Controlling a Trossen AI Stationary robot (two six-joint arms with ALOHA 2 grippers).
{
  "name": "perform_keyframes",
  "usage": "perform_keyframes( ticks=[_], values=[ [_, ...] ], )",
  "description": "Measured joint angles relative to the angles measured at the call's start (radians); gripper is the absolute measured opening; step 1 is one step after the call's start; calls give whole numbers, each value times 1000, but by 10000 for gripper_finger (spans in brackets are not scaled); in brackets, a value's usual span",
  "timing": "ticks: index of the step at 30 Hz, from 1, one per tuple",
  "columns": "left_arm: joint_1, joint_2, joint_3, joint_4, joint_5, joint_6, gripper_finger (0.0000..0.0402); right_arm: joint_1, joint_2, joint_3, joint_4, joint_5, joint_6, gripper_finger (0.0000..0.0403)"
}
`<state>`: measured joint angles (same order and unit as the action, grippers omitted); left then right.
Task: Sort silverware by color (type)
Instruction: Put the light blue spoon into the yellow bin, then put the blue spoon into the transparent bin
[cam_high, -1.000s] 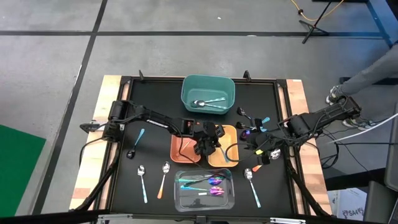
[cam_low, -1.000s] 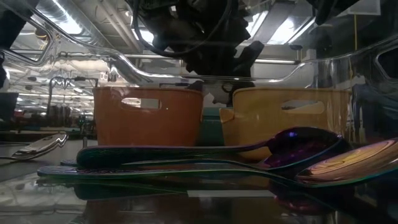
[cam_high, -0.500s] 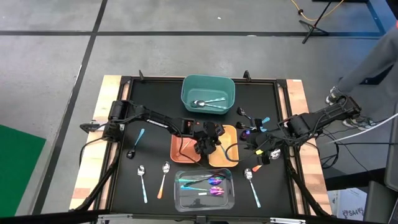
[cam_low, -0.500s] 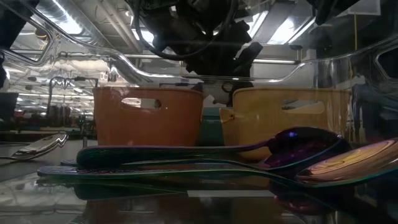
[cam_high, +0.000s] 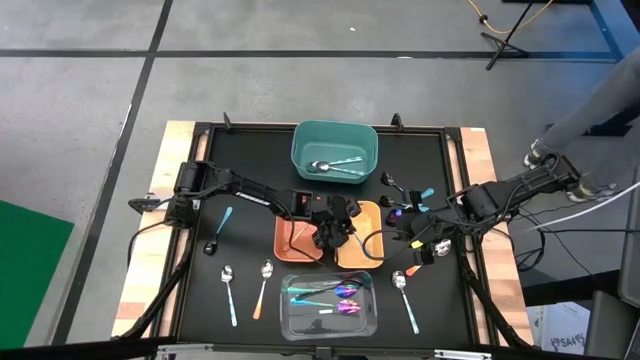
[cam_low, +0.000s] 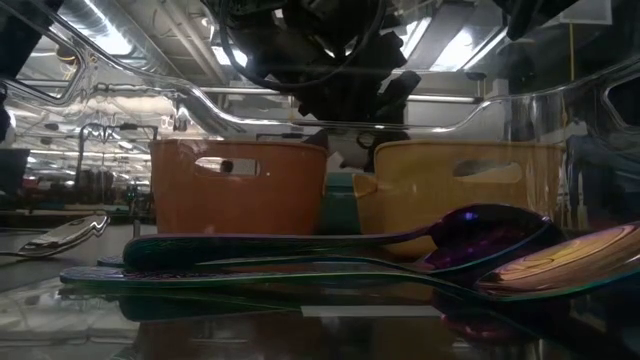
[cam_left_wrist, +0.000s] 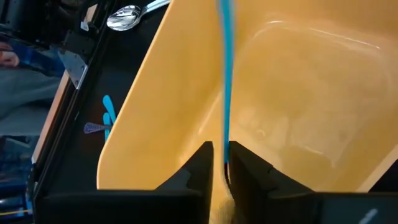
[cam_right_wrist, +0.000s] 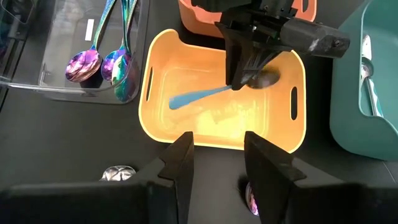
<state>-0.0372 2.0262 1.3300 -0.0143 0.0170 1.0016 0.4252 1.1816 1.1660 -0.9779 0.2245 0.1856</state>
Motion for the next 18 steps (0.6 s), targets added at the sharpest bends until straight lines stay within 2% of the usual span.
perform_keyframes(
  ticks=[7, 18],
  values=[
    [0, 0, 0, 0, 0, 0, 75, 0, 0, 0, 0, 0, 0, 129],
    [0, 0, 0, 7, 0, 3, 79, 0, 0, 0, 0, 0, 0, 129]
  ],
)
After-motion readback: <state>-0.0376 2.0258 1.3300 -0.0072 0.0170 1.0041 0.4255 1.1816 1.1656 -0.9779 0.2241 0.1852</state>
